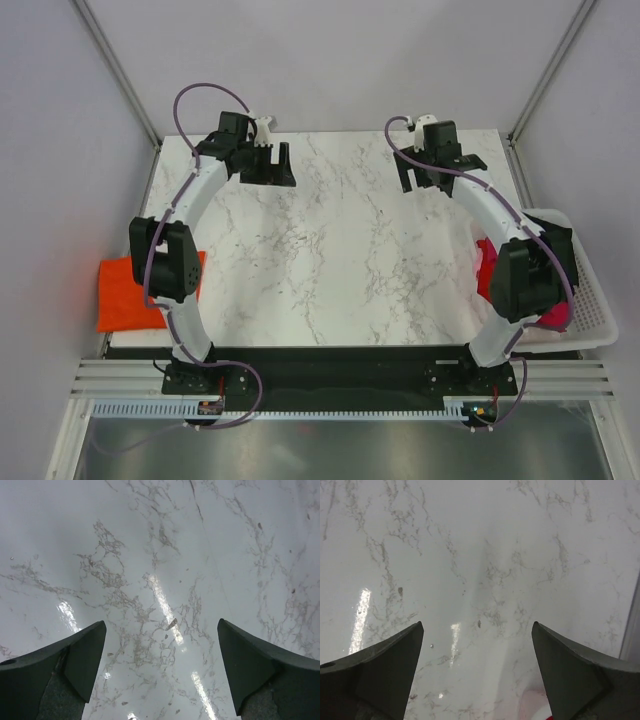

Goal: Fold and stack the t-shirts
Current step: Grab the tshirt from the pile

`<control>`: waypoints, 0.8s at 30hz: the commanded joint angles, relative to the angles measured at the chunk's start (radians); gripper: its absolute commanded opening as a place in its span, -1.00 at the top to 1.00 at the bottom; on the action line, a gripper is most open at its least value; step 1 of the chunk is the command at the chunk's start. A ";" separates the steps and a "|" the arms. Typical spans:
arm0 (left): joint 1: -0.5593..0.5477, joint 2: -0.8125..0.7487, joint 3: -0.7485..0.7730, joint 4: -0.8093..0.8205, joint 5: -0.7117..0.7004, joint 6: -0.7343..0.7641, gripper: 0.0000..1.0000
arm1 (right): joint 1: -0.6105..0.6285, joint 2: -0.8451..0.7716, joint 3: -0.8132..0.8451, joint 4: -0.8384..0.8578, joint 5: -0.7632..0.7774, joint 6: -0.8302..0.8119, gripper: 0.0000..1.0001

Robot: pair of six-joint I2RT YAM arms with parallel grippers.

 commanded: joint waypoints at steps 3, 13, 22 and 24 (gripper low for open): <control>0.003 0.027 0.069 0.012 0.107 -0.034 -1.00 | -0.064 -0.117 0.072 -0.110 0.127 -0.137 -0.96; -0.008 0.114 0.143 -0.057 0.104 0.063 -0.43 | -0.334 -0.241 -0.061 -0.293 0.015 -0.165 -0.79; -0.043 0.110 0.175 -0.080 0.078 0.149 -0.22 | -0.374 -0.220 -0.106 -0.348 -0.022 -0.174 -0.64; -0.045 0.096 0.166 -0.082 0.076 0.149 -0.22 | -0.381 -0.191 -0.101 -0.345 -0.013 -0.175 -0.59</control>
